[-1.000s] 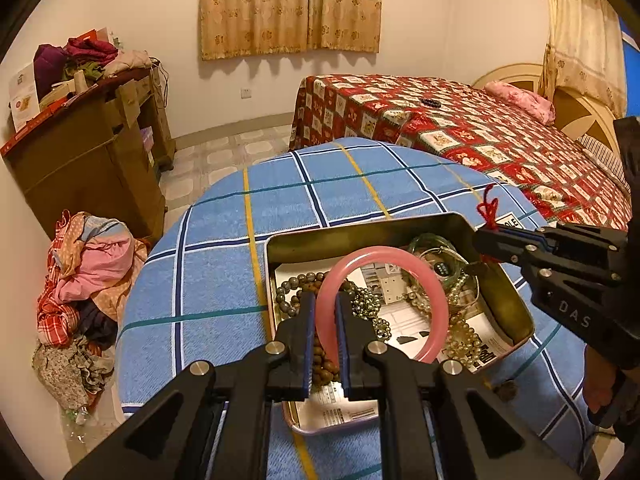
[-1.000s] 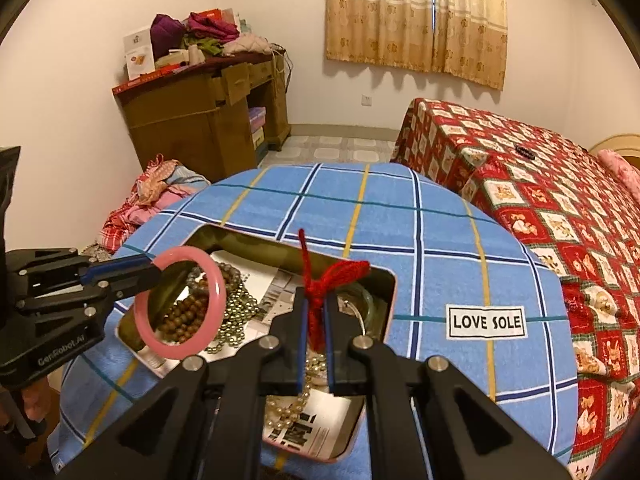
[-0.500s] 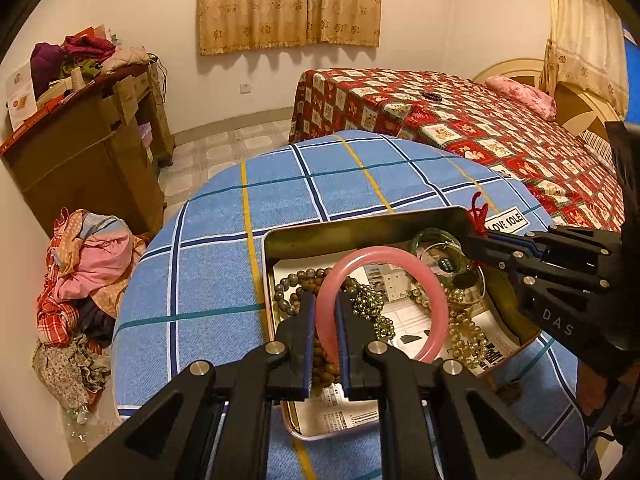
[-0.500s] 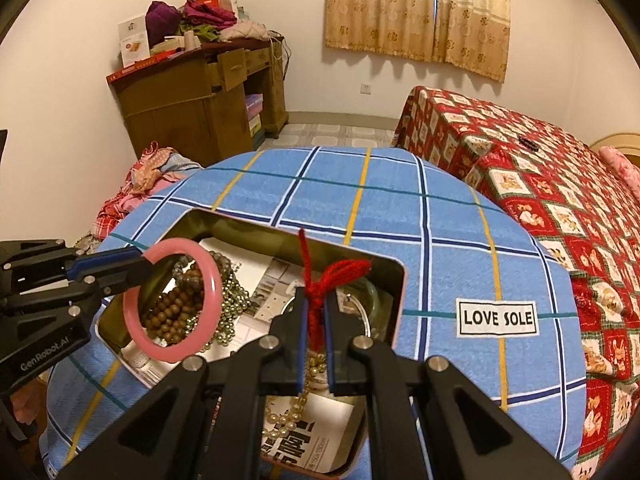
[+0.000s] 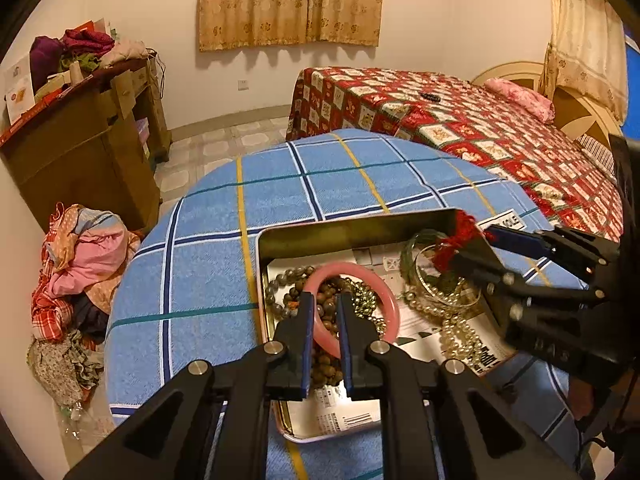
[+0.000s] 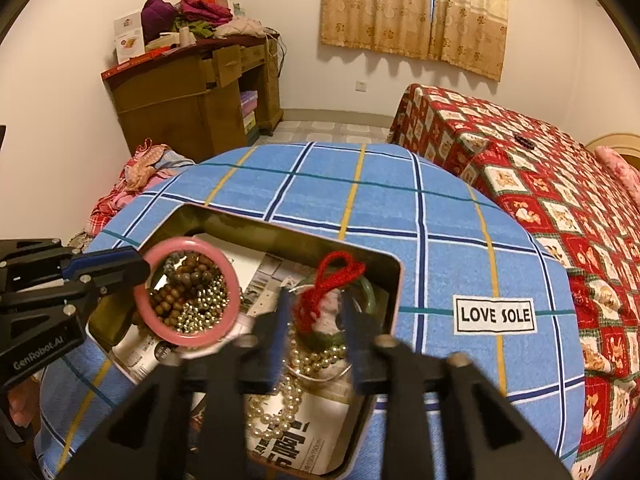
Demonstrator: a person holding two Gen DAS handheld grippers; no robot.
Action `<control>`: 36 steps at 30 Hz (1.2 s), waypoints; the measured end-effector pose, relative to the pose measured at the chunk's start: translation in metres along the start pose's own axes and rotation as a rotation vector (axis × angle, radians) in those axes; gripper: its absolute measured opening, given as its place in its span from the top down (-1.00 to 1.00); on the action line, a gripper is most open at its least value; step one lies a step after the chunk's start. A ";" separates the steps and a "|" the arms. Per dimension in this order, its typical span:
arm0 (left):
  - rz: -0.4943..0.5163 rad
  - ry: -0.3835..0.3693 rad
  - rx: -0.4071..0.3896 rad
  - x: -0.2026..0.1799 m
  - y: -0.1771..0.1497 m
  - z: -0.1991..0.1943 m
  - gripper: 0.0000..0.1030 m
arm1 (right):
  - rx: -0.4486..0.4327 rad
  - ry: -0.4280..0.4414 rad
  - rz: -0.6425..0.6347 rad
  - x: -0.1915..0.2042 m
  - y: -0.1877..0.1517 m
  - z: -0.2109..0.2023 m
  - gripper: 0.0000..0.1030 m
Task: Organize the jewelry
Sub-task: 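Open both tools to drop the bangle and tassel into the tin, then move both tools toward the brown-strap watch and the silver ring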
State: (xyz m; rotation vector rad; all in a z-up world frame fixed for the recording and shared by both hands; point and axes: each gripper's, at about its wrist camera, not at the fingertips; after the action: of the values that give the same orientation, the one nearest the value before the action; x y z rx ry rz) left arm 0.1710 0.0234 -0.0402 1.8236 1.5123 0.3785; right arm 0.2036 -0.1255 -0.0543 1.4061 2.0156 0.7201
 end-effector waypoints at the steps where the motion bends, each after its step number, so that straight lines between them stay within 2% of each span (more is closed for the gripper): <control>1: 0.001 0.006 -0.003 -0.001 0.000 -0.002 0.38 | -0.010 -0.005 0.004 -0.001 -0.001 -0.003 -0.18; 2: 0.000 0.008 -0.007 -0.001 0.000 -0.004 0.17 | -0.019 -0.006 0.008 -0.002 -0.002 -0.006 -0.20; 3: -0.004 0.013 -0.018 -0.001 -0.001 -0.006 -0.20 | -0.024 -0.006 0.009 -0.003 -0.003 -0.010 -0.20; 4: -0.010 0.025 -0.032 0.000 -0.002 -0.010 -0.31 | -0.025 -0.011 0.007 -0.003 -0.005 -0.012 -0.20; 8: -0.044 0.013 -0.052 0.002 -0.011 -0.024 -0.31 | -0.026 -0.027 0.015 -0.007 -0.015 -0.025 -0.21; 14: -0.049 0.055 -0.070 -0.009 -0.042 -0.045 -0.31 | -0.017 -0.064 0.037 -0.018 -0.050 -0.049 -0.21; 20: -0.010 0.055 -0.007 -0.031 -0.084 -0.046 -0.31 | 0.021 -0.068 0.043 -0.022 -0.096 -0.071 -0.21; 24: -0.030 0.070 0.041 -0.032 -0.104 -0.039 -0.32 | 0.056 -0.030 0.073 -0.023 -0.121 -0.083 -0.20; 30: -0.063 0.085 0.026 -0.041 -0.124 -0.045 -0.31 | 0.039 -0.019 0.064 -0.012 -0.140 -0.102 -0.20; 36: -0.053 0.093 0.029 -0.050 -0.133 -0.054 -0.32 | 0.033 0.002 0.057 -0.002 -0.151 -0.109 -0.07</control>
State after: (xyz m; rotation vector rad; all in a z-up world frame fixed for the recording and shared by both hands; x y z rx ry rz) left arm 0.0274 0.0010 -0.0833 1.8068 1.6338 0.4227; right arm 0.0295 -0.1839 -0.0850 1.4869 2.0042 0.7157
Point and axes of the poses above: each gripper's, at about its wrist camera, not at the fingertips, and z roughly the way its jaws point, x to its left, y to its top, and after that the axes turned 13 degrees about -y, right-handed
